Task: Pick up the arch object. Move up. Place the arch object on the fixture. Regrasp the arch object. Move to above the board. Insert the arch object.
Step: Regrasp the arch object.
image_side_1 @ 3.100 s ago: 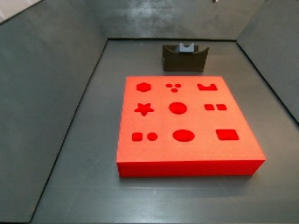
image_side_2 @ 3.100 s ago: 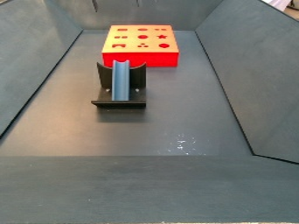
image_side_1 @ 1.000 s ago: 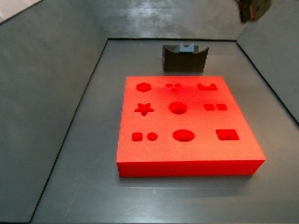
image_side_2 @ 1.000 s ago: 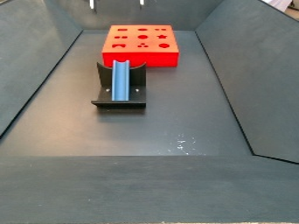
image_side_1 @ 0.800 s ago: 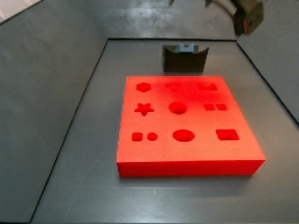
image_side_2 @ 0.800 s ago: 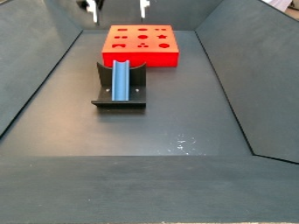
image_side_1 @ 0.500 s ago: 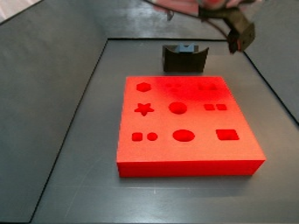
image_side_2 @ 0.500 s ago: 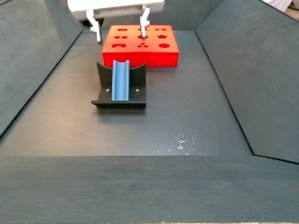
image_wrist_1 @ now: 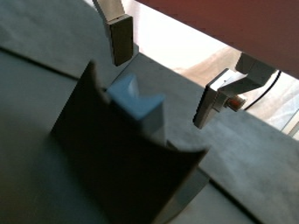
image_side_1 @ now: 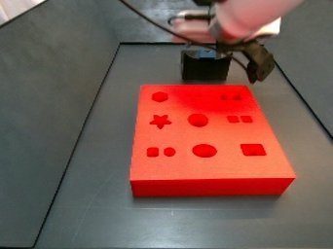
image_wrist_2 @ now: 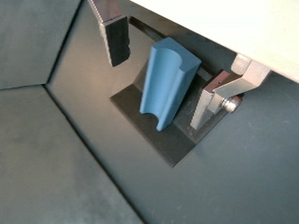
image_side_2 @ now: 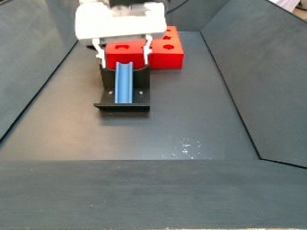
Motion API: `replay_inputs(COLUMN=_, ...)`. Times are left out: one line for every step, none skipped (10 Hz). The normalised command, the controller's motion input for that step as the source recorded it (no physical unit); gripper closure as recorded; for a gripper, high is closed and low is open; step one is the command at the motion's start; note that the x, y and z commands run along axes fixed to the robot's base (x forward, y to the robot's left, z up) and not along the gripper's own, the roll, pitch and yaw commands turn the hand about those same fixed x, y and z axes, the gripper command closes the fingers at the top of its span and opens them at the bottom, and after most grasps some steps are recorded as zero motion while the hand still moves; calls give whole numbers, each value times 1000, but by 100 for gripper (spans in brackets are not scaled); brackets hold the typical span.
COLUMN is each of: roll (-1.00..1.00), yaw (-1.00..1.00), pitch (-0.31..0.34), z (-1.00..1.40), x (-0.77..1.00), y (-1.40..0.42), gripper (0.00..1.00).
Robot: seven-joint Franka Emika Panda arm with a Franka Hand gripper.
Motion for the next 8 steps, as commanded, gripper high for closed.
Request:
replay_inputs(roll=71, yaw=-35, pitch=-60, z=-560, x=78, y=13, gripper=0)
replay_inputs(roll=70, yaw=-38, pitch=-42, z=-411, x=75, y=7, gripper=0)
replay_inputs(roll=84, yaw=-58, pitch=-17, z=-329, x=49, y=2, gripper=0)
replay_inputs(roll=88, yaw=-59, pitch=-14, z=-327, x=46, y=3, gripper=0)
replay_inputs(roll=88, yaw=-58, pitch=-13, z=-327, x=45, y=4, gripper=0)
replay_inputs(roll=86, yaw=-56, pitch=-8, z=-328, x=42, y=4, gripper=0)
replay_inputs(roll=85, yaw=-55, pitch=-6, z=-328, x=40, y=3, gripper=0)
replay_inputs(roll=83, yaw=-53, pitch=-4, z=-329, x=39, y=3, gripper=0)
